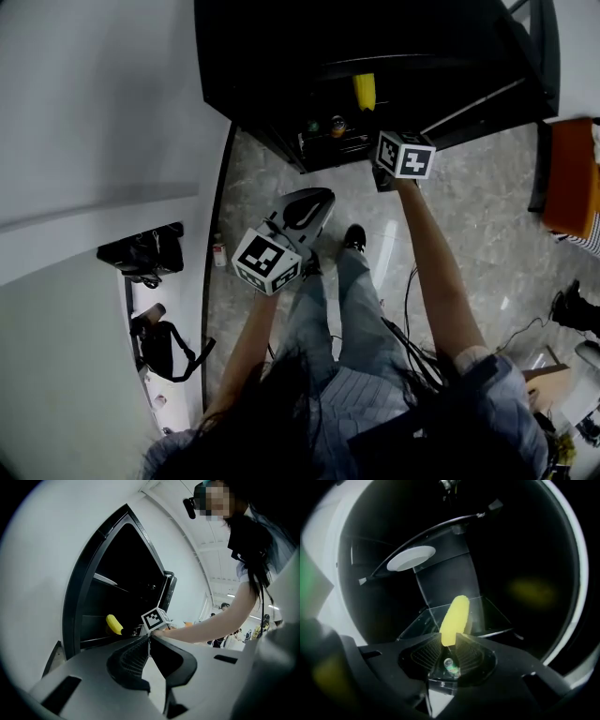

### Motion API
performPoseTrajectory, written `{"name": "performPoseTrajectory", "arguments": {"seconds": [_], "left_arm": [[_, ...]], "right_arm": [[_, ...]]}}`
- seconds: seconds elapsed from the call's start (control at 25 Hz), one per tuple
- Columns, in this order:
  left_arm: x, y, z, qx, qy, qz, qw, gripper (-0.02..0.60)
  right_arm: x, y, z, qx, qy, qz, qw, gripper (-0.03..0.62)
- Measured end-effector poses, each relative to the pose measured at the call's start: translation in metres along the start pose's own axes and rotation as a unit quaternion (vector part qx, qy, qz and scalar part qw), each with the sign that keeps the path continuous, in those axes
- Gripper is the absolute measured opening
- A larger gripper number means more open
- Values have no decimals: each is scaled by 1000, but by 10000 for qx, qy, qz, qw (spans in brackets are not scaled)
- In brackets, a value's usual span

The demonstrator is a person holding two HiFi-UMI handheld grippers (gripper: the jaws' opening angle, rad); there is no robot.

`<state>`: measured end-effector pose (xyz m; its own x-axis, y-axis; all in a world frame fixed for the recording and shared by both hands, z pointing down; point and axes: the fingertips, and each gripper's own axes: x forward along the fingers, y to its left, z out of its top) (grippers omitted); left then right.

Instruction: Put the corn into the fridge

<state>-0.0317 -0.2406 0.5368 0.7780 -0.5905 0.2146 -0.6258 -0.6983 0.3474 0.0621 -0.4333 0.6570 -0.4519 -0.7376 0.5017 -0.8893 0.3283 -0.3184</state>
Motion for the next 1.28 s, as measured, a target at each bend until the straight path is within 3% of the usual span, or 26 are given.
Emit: {"name": "performPoseTrajectory", "arguments": {"seconds": [0.4,0.56,0.92,1.28], "left_arm": [[-7,3,-2,-13,4,88,10000,9],[-11,2,3,11,-25,96,10000,9],[-25,-7,21,82,-106,73,9999,8],[-46,-35,46,99,-267,-116,9995,9]], "right_arm": [[20,20,4,-335,170,124,9992,89],[8,24,7,-176,78,138,9997,89],[-40,44,21,106,-94,259,9996,72],[-127,87,34,203,-426,189,9987,61]]}}
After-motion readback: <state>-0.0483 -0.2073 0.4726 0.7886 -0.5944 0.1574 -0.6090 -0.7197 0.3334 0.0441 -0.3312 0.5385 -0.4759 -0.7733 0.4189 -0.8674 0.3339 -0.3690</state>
